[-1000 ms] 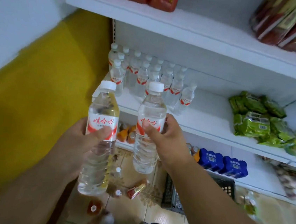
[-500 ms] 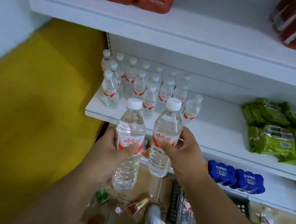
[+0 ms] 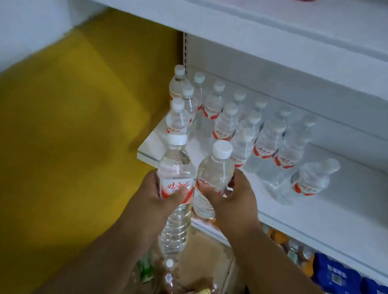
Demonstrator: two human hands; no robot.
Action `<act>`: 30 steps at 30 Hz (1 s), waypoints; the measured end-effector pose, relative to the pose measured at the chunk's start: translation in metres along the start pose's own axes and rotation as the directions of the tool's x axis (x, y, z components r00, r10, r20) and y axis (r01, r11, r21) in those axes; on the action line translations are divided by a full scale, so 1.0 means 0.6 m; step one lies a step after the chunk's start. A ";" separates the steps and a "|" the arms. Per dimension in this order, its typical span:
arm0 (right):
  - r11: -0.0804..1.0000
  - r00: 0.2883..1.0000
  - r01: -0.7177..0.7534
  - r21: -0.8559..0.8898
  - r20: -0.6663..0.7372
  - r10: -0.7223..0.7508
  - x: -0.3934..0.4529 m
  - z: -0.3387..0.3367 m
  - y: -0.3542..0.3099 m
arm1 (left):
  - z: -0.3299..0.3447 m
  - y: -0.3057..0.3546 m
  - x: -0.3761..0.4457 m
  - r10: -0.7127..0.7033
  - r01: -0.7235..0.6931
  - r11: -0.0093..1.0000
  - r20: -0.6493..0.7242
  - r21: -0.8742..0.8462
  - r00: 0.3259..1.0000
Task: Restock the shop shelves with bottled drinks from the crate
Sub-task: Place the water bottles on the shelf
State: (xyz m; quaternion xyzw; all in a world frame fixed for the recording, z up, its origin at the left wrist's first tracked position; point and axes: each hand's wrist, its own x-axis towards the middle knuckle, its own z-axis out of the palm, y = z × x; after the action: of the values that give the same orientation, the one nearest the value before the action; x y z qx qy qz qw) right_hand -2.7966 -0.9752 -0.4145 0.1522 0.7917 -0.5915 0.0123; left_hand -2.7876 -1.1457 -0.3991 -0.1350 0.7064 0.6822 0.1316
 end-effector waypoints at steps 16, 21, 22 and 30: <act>0.996 0.986 0.052 -0.072 -0.154 -0.062 0.227 0.165 0.066 | -0.088 -0.091 0.195 0.096 -0.097 0.995 0.092 0.009 0.991; 0.996 0.981 0.062 -0.071 -0.181 -0.074 0.256 0.175 0.063 | -0.102 -0.090 0.224 0.114 -0.116 0.993 0.151 0.005 0.982; 0.996 0.981 0.058 -0.072 -0.179 -0.070 0.257 0.175 0.063 | -0.103 -0.088 0.228 0.120 -0.122 0.993 0.161 0.002 0.980; 0.973 0.975 -0.081 -0.218 -0.219 0.032 0.212 0.192 0.067 | -0.108 -0.088 0.249 0.137 -0.140 0.990 0.154 0.012 0.979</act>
State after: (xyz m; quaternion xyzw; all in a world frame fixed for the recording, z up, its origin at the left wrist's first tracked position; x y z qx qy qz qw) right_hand -2.9259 -1.0446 -0.5119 0.2352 0.8459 -0.4771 -0.0391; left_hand -2.9072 -1.2142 -0.5009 -0.0314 0.7096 0.6900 0.1391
